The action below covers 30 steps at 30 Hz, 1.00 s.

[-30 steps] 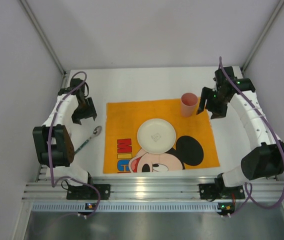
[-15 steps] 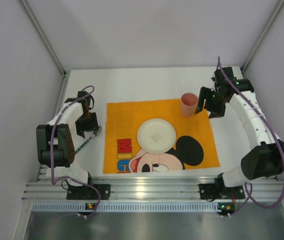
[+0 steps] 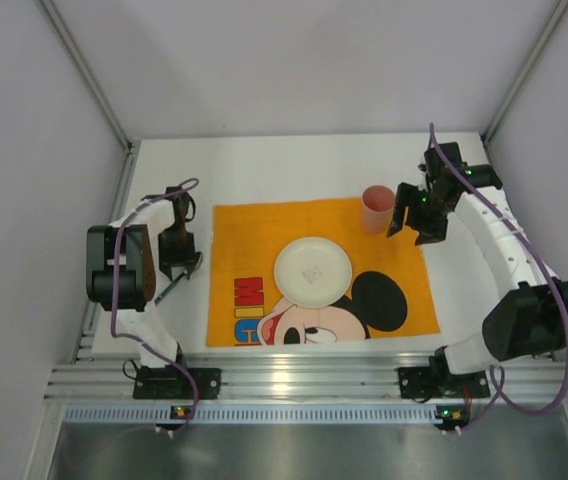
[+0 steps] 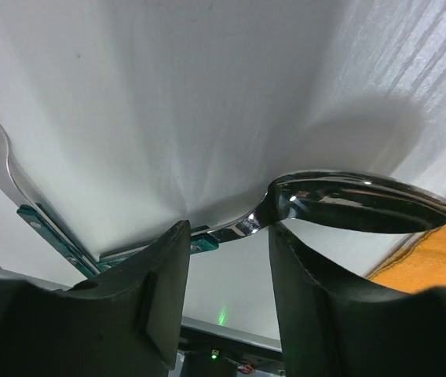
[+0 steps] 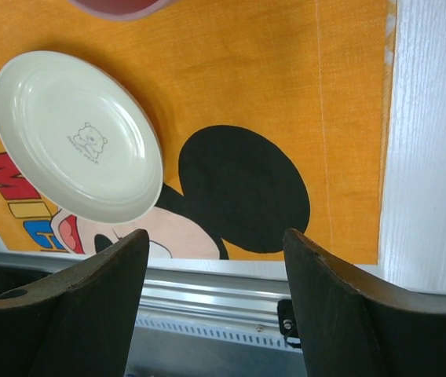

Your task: Set the dinner table for one person

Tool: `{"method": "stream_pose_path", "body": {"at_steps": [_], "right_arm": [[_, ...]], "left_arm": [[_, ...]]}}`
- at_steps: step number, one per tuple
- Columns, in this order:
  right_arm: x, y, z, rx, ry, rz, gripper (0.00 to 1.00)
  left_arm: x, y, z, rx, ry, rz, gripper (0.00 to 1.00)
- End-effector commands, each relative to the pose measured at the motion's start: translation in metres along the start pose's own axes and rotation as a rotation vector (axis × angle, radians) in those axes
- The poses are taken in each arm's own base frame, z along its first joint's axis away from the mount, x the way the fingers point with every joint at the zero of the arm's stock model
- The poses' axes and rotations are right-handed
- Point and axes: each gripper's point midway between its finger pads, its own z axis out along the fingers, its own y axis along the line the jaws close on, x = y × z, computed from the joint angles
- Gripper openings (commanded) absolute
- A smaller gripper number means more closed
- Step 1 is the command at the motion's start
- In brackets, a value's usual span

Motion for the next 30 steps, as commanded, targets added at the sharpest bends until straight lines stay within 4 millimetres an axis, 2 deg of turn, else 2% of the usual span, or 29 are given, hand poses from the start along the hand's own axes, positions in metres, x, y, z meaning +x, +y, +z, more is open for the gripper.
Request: {"method": "stream_pose_path", "body": {"at_steps": [1,2,4,6,8,10,12,13,14,15,16,17,18,19,20,21,23,24,25,26,27,28,29,30], "right_arm": [[0.001,0.004,-0.015,-0.023,-0.059,-0.032,0.70],[0.001,0.003,-0.016,-0.018,-0.063,-0.030,0.70],[0.003,0.001,-0.016,-0.010,-0.062,-0.031,0.70],[0.004,-0.001,-0.017,-0.004,-0.066,-0.032,0.70],[0.005,-0.002,-0.018,0.001,-0.071,-0.033,0.70],[0.005,-0.002,-0.019,-0.001,-0.072,-0.033,0.70],[0.004,-0.001,-0.022,-0.006,-0.081,-0.037,0.70],[0.004,0.000,-0.024,-0.008,-0.087,-0.038,0.70],[0.003,0.001,-0.026,-0.014,-0.091,-0.037,0.70],[0.002,0.002,-0.028,-0.018,-0.101,-0.042,0.70],[0.001,0.002,-0.030,-0.018,-0.105,-0.038,0.70],[0.001,0.001,-0.033,-0.016,-0.115,-0.035,0.71],[0.000,0.001,-0.034,-0.012,-0.124,-0.030,0.72],[0.001,-0.002,-0.036,0.006,-0.130,-0.008,0.76],[0.001,-0.003,-0.040,0.007,-0.143,-0.001,0.91],[0.002,-0.004,-0.041,0.011,-0.148,0.012,0.99],[0.005,-0.004,-0.050,0.006,-0.172,0.038,1.00],[0.007,-0.004,-0.053,0.003,-0.181,0.043,1.00],[0.009,-0.005,-0.056,0.005,-0.188,0.057,1.00],[0.011,-0.008,-0.064,0.016,-0.217,0.065,1.00],[0.012,-0.011,-0.069,0.026,-0.233,0.075,1.00],[0.015,-0.013,-0.073,0.030,-0.245,0.087,1.00],[0.016,-0.019,-0.083,0.047,-0.288,0.094,1.00],[0.019,-0.024,-0.086,0.065,-0.302,0.110,1.00]], "left_arm": [[-0.016,0.003,0.013,-0.033,-0.025,0.017,0.48],[-0.014,0.000,0.019,-0.024,-0.007,0.020,0.34],[-0.010,-0.003,0.024,-0.016,0.009,0.020,0.19],[-0.011,-0.003,0.026,-0.014,0.007,0.021,0.10],[-0.012,-0.001,0.025,-0.025,0.008,0.020,0.05],[-0.024,0.001,0.018,-0.041,-0.016,0.011,0.00],[-0.034,0.004,0.004,-0.049,-0.048,-0.011,0.00],[-0.049,0.004,-0.011,-0.040,-0.097,-0.030,0.00],[-0.059,0.004,-0.028,-0.028,-0.145,-0.050,0.00],[-0.059,0.003,-0.040,-0.022,-0.145,-0.085,0.00],[-0.079,-0.001,-0.066,0.017,-0.213,-0.122,0.00],[-0.086,-0.008,-0.085,0.049,-0.244,-0.146,0.00],[-0.088,-0.037,-0.104,0.095,-0.274,-0.114,0.00],[-0.096,-0.054,-0.131,0.117,-0.317,-0.084,0.00],[-0.098,-0.072,-0.147,0.127,-0.347,-0.060,0.00],[-0.099,-0.114,-0.184,0.194,-0.422,-0.023,0.00],[-0.087,-0.163,-0.208,0.315,-0.426,-0.003,0.00],[-0.074,-0.201,-0.227,0.421,-0.429,-0.038,0.00],[-0.066,-0.224,-0.236,0.495,-0.420,-0.058,0.00],[-0.063,-0.251,-0.254,0.609,-0.440,-0.078,0.00],[-0.036,-0.287,-0.259,0.686,-0.386,-0.097,0.00],[-0.025,-0.305,-0.264,0.730,-0.384,-0.102,0.00],[-0.025,-0.332,-0.279,0.824,-0.424,-0.105,0.00],[0.001,-0.361,-0.273,0.860,-0.384,-0.083,0.00]]}}
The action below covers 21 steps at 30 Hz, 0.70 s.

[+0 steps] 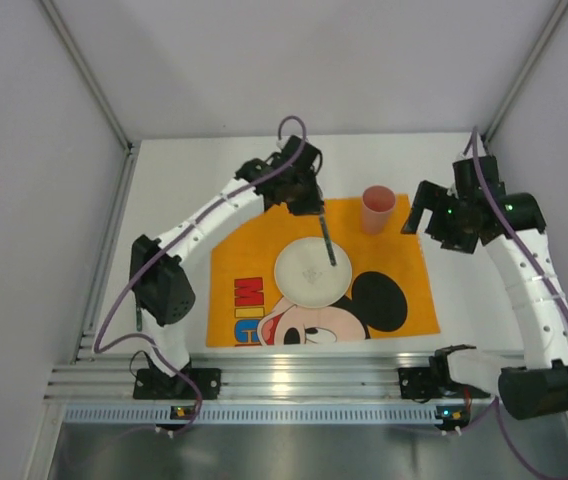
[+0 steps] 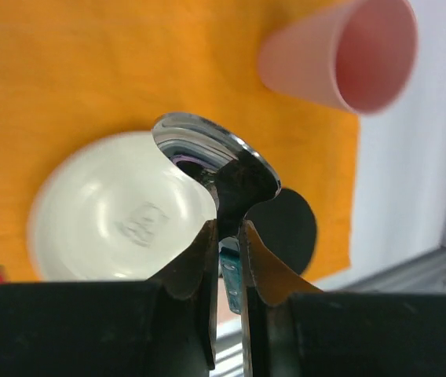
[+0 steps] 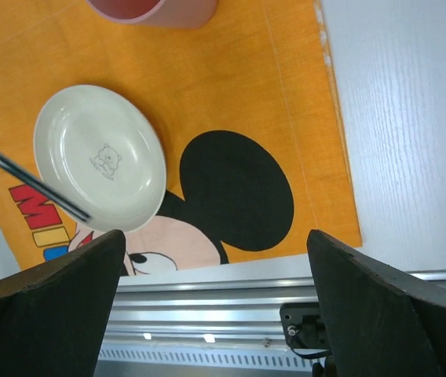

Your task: Set the dinner table for one person

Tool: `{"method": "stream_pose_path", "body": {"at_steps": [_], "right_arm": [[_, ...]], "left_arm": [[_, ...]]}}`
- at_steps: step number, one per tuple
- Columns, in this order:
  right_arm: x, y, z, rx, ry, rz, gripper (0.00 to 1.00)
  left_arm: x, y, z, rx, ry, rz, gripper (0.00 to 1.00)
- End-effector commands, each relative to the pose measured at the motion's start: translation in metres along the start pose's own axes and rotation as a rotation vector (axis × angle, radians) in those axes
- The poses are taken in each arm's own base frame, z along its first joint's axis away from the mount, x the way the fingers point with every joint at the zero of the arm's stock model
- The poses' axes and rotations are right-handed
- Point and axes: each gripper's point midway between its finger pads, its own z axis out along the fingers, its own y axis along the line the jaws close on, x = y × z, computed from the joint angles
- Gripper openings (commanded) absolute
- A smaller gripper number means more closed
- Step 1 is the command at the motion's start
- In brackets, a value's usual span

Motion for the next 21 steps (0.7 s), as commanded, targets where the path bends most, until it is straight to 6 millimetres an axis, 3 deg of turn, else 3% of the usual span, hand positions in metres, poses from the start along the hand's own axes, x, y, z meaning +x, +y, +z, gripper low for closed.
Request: {"method": "stream_pose_path", "body": {"at_steps": [1,2,3,4,6,7,9,10,12,15,19,20,21], "right_arm": [[0.005,-0.014,-0.029,0.045,-0.091,0.042,1.00],[0.007,-0.016,-0.036,0.038,-0.115,0.043,1.00],[0.012,-0.019,-0.037,0.040,-0.112,0.043,1.00],[0.017,-0.021,-0.038,0.044,-0.105,0.044,1.00],[0.027,-0.026,-0.041,0.045,-0.100,0.041,1.00],[0.033,-0.029,-0.041,0.053,-0.087,0.036,1.00],[0.039,-0.034,-0.046,0.053,-0.097,0.036,1.00],[0.043,-0.036,-0.049,0.056,-0.093,0.035,1.00],[0.047,-0.041,-0.056,0.061,-0.113,0.032,1.00],[0.055,-0.048,-0.063,0.078,-0.117,0.027,1.00],[0.065,-0.054,-0.066,0.084,-0.112,0.024,1.00],[0.067,-0.055,-0.068,0.081,-0.117,0.024,1.00],[0.069,-0.056,-0.067,0.083,-0.111,0.024,1.00]], "left_arm": [[0.037,-0.079,0.017,0.205,0.029,-0.194,0.00],[0.048,-0.093,0.023,0.234,0.031,-0.187,0.00],[0.059,-0.119,0.027,0.303,0.029,-0.174,0.00],[0.075,-0.125,0.046,0.303,0.071,-0.167,0.00],[0.090,-0.153,0.052,0.354,0.097,-0.154,0.00],[0.106,-0.155,0.071,0.337,0.130,-0.138,0.00],[0.116,-0.178,0.072,0.376,0.134,-0.101,0.00],[0.129,-0.177,0.089,0.354,0.156,-0.089,0.00],[0.142,-0.185,0.094,0.360,0.181,-0.070,0.00],[0.164,-0.174,0.113,0.320,0.242,-0.068,0.00],[0.176,-0.173,0.123,0.328,0.256,0.024,0.00],[0.182,-0.161,0.125,0.274,0.283,0.039,0.02],[0.177,-0.163,0.124,0.262,0.268,0.049,0.07]]}}
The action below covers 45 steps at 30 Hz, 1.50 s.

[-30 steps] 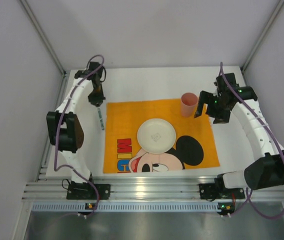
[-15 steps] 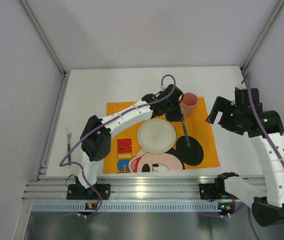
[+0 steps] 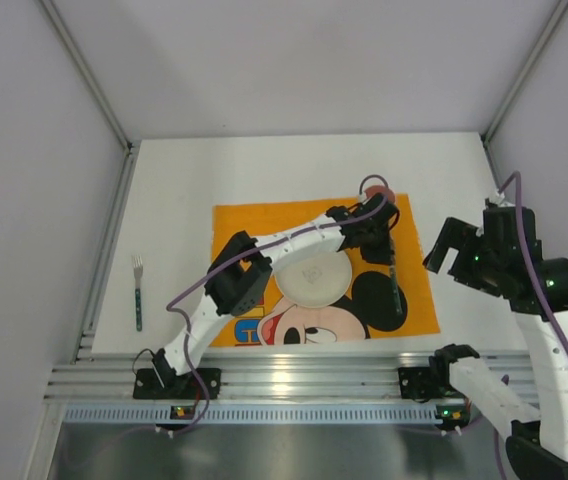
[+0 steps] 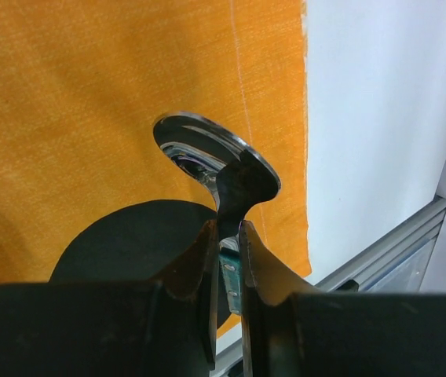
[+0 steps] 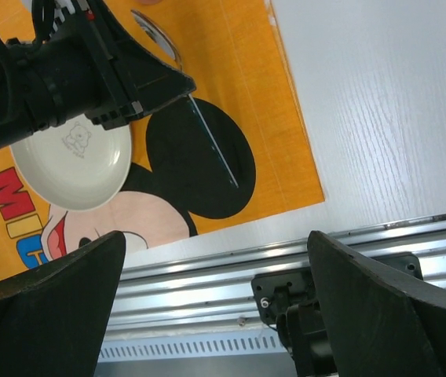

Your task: Set the dinner table for one person

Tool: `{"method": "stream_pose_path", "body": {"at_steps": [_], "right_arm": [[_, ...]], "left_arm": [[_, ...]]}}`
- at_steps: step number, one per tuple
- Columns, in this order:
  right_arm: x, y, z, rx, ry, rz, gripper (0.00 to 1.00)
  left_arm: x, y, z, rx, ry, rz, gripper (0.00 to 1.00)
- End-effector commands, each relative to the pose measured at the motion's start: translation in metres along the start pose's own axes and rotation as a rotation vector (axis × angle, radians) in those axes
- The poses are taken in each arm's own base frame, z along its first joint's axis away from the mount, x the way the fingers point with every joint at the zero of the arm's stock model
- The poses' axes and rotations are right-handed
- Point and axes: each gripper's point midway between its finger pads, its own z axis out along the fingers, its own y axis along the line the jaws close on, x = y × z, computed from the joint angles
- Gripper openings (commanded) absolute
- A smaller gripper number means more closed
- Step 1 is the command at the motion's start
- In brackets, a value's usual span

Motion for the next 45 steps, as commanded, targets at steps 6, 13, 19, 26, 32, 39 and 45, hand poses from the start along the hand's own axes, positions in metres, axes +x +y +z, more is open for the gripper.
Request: {"method": "stream_pose_path", "body": {"at_steps": [6,13,19,26,32,39,45], "right_arm": [[0.024,-0.015,-0.002,0.045,0.063,-0.026,1.00],[0.023,-0.010,0.007,0.026,0.075,-0.032,1.00],[0.018,-0.002,0.013,0.001,0.069,-0.029,1.00],[0.024,0.006,0.030,-0.033,0.106,-0.030,1.00],[0.026,0.015,0.046,-0.071,0.141,-0.040,1.00],[0.027,0.025,0.053,-0.105,0.168,-0.041,1.00],[0.023,0.028,0.054,-0.109,0.165,-0.042,1.00]], "left_arm": [[0.004,-0.010,-0.015,-0.022,0.009,0.095,0.40],[-0.004,-0.015,-0.068,-0.065,-0.038,0.126,0.50],[-0.056,0.021,-0.196,-0.227,-0.290,0.189,0.54],[-0.059,0.245,-0.322,-0.604,-0.380,-0.080,0.50],[-0.012,0.391,-0.376,-0.925,-0.339,-0.255,0.52],[-0.027,0.466,-0.402,-1.018,-0.289,-0.412,0.50],[-0.011,0.507,-0.382,-0.932,-0.247,-0.533,0.48]]}}
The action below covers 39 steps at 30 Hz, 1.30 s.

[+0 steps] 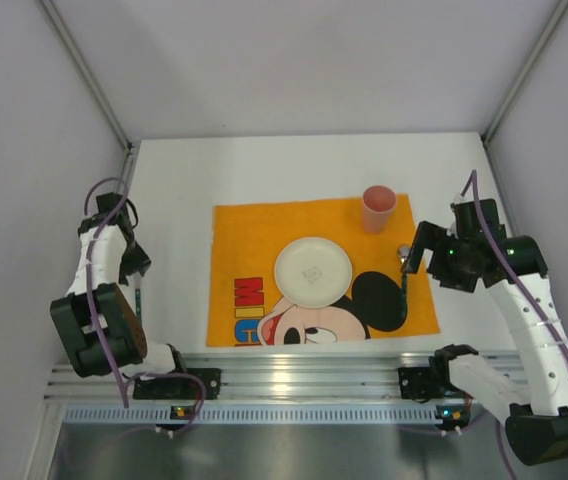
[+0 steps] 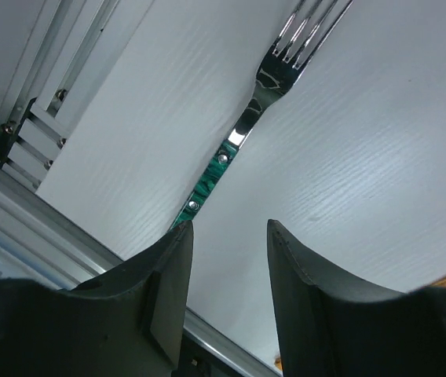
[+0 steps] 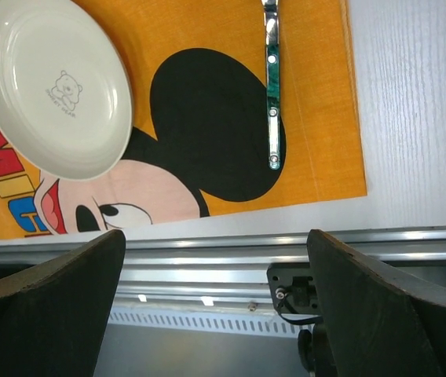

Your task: Set the dinner table for one person

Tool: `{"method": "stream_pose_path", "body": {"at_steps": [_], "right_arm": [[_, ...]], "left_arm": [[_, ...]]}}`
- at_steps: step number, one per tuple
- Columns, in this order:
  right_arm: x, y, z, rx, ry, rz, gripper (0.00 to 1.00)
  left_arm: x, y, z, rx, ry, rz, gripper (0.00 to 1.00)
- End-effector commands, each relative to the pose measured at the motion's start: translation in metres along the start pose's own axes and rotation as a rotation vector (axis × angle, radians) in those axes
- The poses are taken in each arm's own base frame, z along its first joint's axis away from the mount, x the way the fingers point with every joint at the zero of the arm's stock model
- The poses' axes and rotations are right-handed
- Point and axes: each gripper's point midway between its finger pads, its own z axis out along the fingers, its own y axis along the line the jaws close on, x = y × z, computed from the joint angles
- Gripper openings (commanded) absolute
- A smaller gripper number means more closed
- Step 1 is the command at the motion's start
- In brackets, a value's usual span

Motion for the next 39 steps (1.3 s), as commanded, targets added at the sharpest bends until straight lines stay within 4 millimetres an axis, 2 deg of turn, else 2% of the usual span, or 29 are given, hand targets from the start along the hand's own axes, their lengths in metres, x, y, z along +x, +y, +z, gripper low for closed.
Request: {"method": "stream_pose_path", "body": {"at_steps": [1,5,6,8,12,19,22,23,25,27,29,32,33,34,36,37,39], "right_arm": [[-0.013,0.013,-0.001,-0.046,-0.043,-0.028,1.00],[-0.020,0.014,0.000,-0.031,-0.051,-0.044,1.00],[-0.021,0.014,0.000,-0.027,-0.051,-0.045,1.00],[-0.025,0.015,0.001,-0.019,-0.055,-0.050,1.00],[-0.031,0.015,0.003,-0.005,-0.054,-0.054,1.00],[-0.043,0.015,0.006,0.033,-0.050,-0.068,1.00],[-0.048,0.009,0.008,0.075,-0.052,-0.065,1.00],[-0.047,0.008,0.008,0.083,-0.047,-0.065,1.00],[-0.050,0.006,0.007,0.100,-0.057,-0.063,1.00],[-0.052,0.003,0.008,0.118,-0.062,-0.058,1.00],[-0.052,0.002,0.009,0.126,-0.061,-0.048,1.00],[-0.051,0.001,0.010,0.133,-0.061,-0.031,1.00],[-0.051,0.002,0.011,0.133,-0.062,-0.029,1.00],[-0.051,0.001,0.012,0.138,-0.061,-0.025,1.00],[-0.051,0.001,0.013,0.141,-0.058,-0.023,1.00],[-0.052,0.001,0.013,0.141,-0.060,-0.022,1.00],[-0.053,0.000,0.011,0.145,-0.067,-0.019,1.00]], "left_arm": [[0.004,-0.005,0.020,0.043,0.025,0.041,0.48],[0.003,0.006,0.041,0.024,0.042,0.034,0.47],[0.006,0.002,0.044,0.068,0.059,0.026,0.47],[0.006,0.006,0.051,0.076,0.079,0.016,0.47],[0.013,-0.004,0.070,0.100,0.154,0.021,0.46],[0.024,-0.011,0.095,0.123,0.268,-0.001,0.37],[0.027,-0.010,0.104,0.111,0.296,-0.007,0.22],[0.029,-0.012,0.107,0.114,0.307,-0.003,0.11],[0.021,-0.017,0.105,0.130,0.297,-0.017,0.03],[0.008,-0.023,0.095,0.165,0.262,-0.039,0.00],[-0.015,-0.037,0.078,0.190,0.203,-0.092,0.00],[-0.026,-0.093,0.034,0.312,0.170,0.008,0.00],[-0.023,-0.107,0.018,0.327,0.157,0.059,0.00],[-0.015,-0.141,-0.007,0.369,0.115,0.142,0.00],[-0.005,-0.170,-0.043,0.439,0.059,0.188,0.00],[0.017,-0.199,-0.065,0.506,0.061,0.228,0.00],[0.037,-0.216,-0.082,0.548,0.063,0.245,0.00]]}}
